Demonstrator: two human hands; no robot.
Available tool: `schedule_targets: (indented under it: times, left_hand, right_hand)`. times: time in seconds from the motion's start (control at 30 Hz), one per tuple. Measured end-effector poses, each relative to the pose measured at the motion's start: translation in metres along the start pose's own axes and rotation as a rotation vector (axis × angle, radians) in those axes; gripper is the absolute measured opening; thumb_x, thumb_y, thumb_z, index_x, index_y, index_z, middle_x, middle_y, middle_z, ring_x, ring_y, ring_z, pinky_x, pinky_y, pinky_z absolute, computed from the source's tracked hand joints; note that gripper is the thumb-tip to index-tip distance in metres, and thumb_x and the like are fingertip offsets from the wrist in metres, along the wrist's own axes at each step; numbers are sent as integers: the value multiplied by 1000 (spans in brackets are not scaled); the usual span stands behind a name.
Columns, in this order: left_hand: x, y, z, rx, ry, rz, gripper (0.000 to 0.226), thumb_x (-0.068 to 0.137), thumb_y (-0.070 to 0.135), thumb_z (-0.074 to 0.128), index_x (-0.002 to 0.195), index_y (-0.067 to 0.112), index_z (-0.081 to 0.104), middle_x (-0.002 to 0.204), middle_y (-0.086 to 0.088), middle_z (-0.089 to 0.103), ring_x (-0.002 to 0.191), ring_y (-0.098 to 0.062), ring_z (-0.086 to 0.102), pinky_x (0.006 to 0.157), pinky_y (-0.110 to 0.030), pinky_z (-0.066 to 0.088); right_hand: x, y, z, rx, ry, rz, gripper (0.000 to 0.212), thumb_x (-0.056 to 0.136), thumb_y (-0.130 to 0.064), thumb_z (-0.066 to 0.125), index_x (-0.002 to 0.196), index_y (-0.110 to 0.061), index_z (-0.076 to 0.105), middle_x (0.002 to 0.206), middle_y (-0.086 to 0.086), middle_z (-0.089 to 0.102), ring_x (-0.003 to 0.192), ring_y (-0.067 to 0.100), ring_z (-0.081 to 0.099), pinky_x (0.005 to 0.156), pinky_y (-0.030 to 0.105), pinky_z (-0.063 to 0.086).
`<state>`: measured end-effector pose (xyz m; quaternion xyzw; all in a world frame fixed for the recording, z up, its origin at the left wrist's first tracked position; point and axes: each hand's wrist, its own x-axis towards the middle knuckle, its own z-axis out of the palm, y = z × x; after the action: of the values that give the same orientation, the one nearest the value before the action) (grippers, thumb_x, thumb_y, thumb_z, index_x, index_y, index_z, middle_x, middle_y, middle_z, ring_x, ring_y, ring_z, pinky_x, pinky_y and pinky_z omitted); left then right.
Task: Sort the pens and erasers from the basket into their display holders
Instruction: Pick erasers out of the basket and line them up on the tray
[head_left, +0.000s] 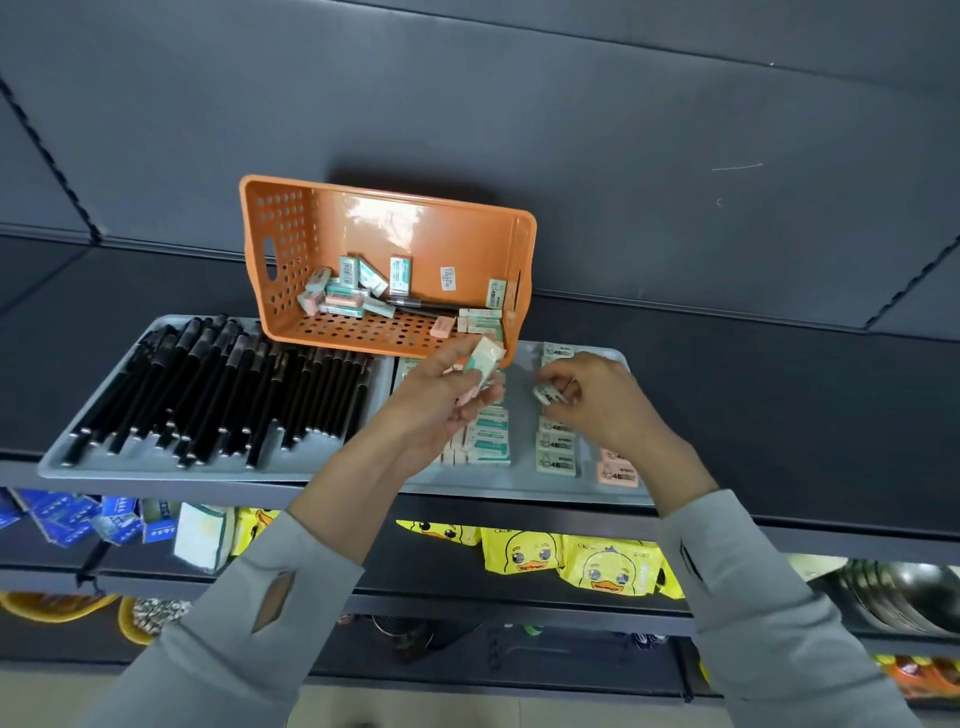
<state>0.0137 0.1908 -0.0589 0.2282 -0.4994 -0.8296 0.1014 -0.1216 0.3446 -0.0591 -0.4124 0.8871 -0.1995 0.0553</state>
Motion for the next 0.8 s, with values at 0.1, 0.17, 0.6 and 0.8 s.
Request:
schedule_targets:
  times: [0.1, 0.17, 0.6, 0.8]
  left_hand:
    - [-3, 0, -2, 71, -6, -3, 32, 99, -1, 46, 128, 10, 54, 115, -13, 69, 96, -16, 69, 63, -17, 47]
    - [-5, 0, -3, 111, 3, 19, 30, 99, 0, 47, 128, 5, 53, 119, -15, 68, 101, -16, 69, 58, -16, 42]
    - [-9, 26, -23, 212, 221, 96, 30, 98, 0, 39, 120, 16, 52, 98, -8, 58, 67, -12, 49, 57, -22, 41]
    - [-16, 25, -52, 182, 23, 149, 57, 92, -20, 35, 143, 6, 32, 141, -17, 41, 126, -24, 49, 102, -34, 44]
  right_hand:
    - [-1, 0, -3, -42, 13, 7, 32, 80, -4, 68, 102, -25, 71, 99, -10, 65, 85, 7, 53, 75, 22, 41]
    - [0, 2, -2, -97, 4, 19, 32, 82, 1, 64, 100, -23, 73, 102, -8, 66, 85, 6, 52, 75, 19, 37]
    - [10, -48, -3, 693, 170, 179, 11, 93, -10, 64, 102, -14, 69, 92, 1, 71, 66, 10, 65, 64, 22, 54]
    - [15, -73, 29, 421, 3, 16, 11, 87, -11, 71, 90, -22, 69, 95, -5, 65, 78, 11, 66, 76, 27, 56]
